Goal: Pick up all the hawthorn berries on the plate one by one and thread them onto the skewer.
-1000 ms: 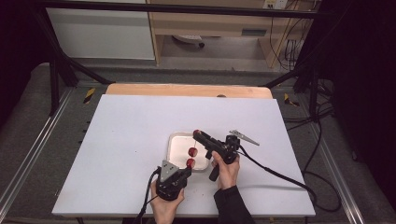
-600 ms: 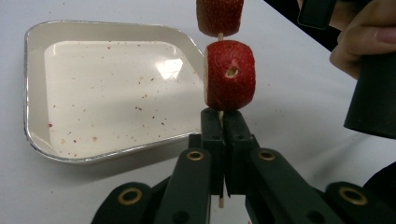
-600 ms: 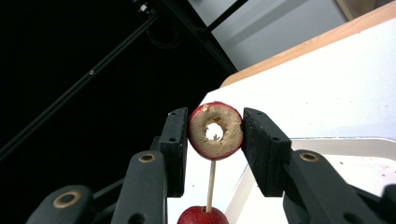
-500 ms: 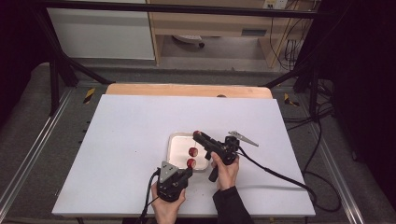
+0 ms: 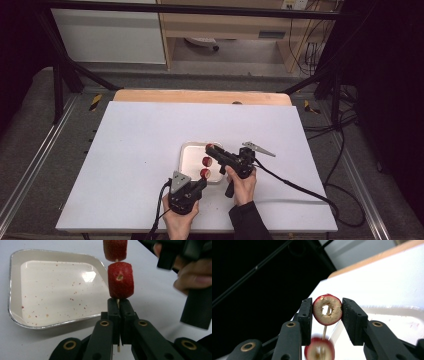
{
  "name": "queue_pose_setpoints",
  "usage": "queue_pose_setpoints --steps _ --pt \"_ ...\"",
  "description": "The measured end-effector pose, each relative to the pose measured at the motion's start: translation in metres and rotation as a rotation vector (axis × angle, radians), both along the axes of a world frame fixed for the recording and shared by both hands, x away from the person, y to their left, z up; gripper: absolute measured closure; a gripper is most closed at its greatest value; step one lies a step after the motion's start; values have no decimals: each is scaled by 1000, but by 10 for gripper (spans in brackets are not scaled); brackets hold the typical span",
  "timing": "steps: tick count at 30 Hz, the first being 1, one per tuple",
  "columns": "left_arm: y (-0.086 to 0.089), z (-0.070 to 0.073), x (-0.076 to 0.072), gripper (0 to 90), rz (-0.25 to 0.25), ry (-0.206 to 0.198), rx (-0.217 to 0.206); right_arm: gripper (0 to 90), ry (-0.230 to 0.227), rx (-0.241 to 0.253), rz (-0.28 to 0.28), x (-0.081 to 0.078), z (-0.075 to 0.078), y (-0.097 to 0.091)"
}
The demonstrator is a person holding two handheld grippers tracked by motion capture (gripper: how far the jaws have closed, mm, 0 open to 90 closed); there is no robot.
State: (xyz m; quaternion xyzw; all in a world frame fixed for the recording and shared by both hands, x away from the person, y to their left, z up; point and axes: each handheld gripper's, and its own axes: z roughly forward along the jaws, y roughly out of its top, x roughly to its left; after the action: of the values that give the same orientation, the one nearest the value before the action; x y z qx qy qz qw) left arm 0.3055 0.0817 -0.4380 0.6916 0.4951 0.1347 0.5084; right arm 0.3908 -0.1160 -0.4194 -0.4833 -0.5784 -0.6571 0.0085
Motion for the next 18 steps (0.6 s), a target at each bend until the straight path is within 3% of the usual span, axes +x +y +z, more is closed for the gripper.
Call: queue_pose_setpoints --steps 2,12,18 --pt "-1 -1 2 882 -3 7 21 626 5 -5 6 -1 -4 2" --pt "2 -3 5 884 -12 13 22 616 -5 -28 18 -1 -2 1" --pt "9 -2 6 883 -17 3 43 440 -38 -100 36 -2 8 -7"
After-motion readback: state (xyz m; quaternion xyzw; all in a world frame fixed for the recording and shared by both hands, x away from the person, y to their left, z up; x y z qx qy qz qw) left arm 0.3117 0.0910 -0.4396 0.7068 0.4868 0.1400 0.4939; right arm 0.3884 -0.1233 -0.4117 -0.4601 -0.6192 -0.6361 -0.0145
